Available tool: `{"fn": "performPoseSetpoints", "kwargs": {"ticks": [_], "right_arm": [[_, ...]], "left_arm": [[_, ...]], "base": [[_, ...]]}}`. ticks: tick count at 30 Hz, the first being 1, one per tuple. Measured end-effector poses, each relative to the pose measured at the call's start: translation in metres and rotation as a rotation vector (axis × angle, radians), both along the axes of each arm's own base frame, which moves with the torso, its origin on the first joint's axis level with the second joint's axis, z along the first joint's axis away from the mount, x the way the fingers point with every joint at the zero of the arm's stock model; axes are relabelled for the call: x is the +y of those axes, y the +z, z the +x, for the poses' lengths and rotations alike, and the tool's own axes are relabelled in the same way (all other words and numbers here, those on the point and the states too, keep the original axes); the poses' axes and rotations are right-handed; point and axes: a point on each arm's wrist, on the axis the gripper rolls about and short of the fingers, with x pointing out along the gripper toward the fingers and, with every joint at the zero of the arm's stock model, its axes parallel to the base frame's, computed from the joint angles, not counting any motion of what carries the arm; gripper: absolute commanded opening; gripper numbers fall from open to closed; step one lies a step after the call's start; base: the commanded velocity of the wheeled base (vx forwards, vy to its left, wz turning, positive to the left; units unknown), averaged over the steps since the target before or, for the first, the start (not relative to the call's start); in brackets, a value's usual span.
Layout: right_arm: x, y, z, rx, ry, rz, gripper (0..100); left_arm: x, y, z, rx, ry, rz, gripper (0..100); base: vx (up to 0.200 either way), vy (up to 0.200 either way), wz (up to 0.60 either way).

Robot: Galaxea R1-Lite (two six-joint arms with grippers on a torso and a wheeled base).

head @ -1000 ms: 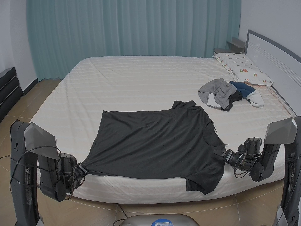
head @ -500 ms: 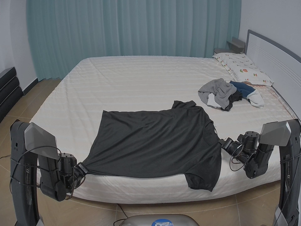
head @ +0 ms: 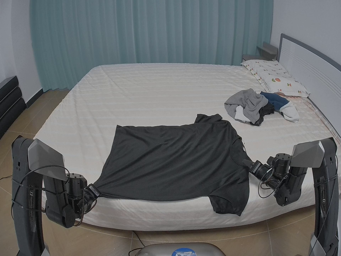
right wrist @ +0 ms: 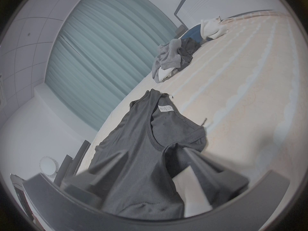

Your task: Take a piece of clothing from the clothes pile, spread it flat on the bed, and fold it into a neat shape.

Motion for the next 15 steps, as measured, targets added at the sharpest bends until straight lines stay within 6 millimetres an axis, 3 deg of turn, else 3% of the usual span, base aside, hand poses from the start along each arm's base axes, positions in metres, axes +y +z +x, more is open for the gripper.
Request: {"fn": "performPoseSetpoints", "kwargs": {"ticks": [15], "right_arm": [[-0.023, 0.016, -0.058, 0.125, 0.189, 0.031, 100]], "left_arm": [[0.0, 0.0, 0.0, 0.0, 0.0, 0.0, 0]], "base": [[0.0, 0.0, 0.0]]}}
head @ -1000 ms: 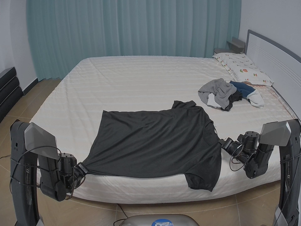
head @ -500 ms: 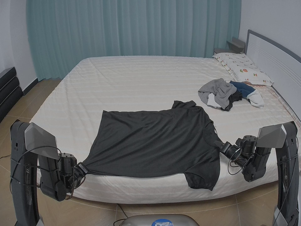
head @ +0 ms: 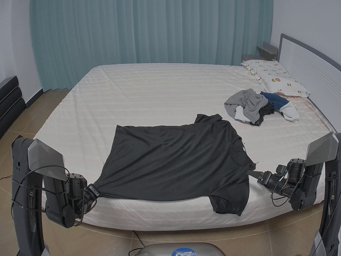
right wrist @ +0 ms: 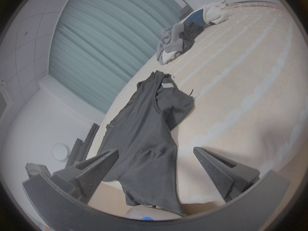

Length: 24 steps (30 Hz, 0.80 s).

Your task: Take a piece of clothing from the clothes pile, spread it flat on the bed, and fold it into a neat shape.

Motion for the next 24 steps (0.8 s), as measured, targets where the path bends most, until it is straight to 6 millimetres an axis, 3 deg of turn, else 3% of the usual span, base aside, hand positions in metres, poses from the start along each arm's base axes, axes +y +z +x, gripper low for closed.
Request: {"fn": "performPoseSetpoints", "kwargs": {"ticks": [13, 24], "right_arm": [[0.023, -0.015, 0.004, -0.007, 0.1, -0.054, 100], [0.022, -0.022, 0.003, 0.005, 0.107, -0.072, 100]], "left_arm": [[0.0, 0.0, 0.0, 0.0, 0.0, 0.0, 0], [0.0, 0.0, 0.0, 0.0, 0.0, 0.0, 0]], "base": [[0.0, 0.0, 0.0], [0.0, 0.0, 0.0]]}}
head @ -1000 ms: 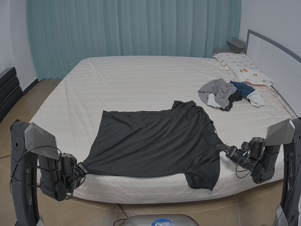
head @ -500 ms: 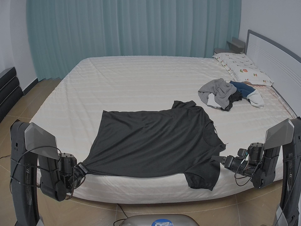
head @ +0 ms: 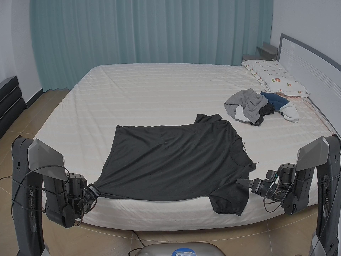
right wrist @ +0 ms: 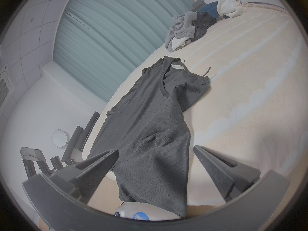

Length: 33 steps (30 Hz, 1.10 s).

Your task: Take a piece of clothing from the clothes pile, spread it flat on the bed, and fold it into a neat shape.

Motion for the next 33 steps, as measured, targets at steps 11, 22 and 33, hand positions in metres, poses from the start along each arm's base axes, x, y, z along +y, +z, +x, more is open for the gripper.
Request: {"fn": "performPoseSetpoints", "kwargs": {"ticks": [11, 22, 33], "right_arm": [[-0.002, -0.005, -0.003, 0.034, -0.008, -0.003, 0], [-0.02, 0.005, -0.025, 0.073, -0.06, -0.003, 0], [-0.028, 0.026, -0.048, 0.06, -0.044, -0.045, 0]], "left_arm": [[0.0, 0.0, 0.0, -0.001, 0.002, -0.001, 0], [0.001, 0.001, 0.001, -0.004, 0.006, -0.007, 0], [0.0, 0.002, 0.003, -0.021, 0.022, -0.019, 0]], "base": [[0.0, 0.0, 0.0], [0.0, 0.0, 0.0], [0.0, 0.0, 0.0]]}}
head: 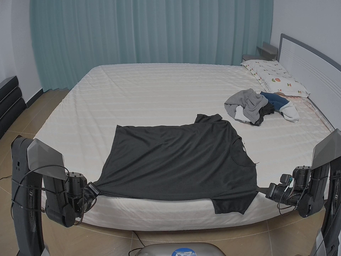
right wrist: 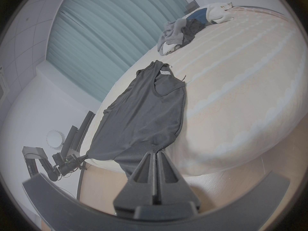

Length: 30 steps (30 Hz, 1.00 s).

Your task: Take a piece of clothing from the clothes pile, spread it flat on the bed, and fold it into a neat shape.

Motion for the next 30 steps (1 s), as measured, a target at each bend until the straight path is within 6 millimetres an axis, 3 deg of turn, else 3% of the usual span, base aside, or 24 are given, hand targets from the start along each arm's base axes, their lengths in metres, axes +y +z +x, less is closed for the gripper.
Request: {"fn": "performPoseSetpoints", "kwargs": {"ticks": [11, 20, 30], "right_arm": [[-0.001, 0.01, -0.025, 0.046, -0.009, 0.0, 0], [-0.013, 0.018, -0.047, 0.057, -0.019, -0.053, 0], [-0.019, 0.021, -0.054, 0.052, -0.026, -0.081, 0]], "left_arm": [[-0.005, 0.005, -0.012, -0.025, -0.06, 0.06, 0], [-0.01, -0.005, -0.019, 0.027, -0.086, 0.096, 0], [-0.022, -0.013, -0.031, 0.087, -0.128, 0.203, 0]], "base": [[0.0, 0.0, 0.0], [0.0, 0.0, 0.0], [0.0, 0.0, 0.0]]}}
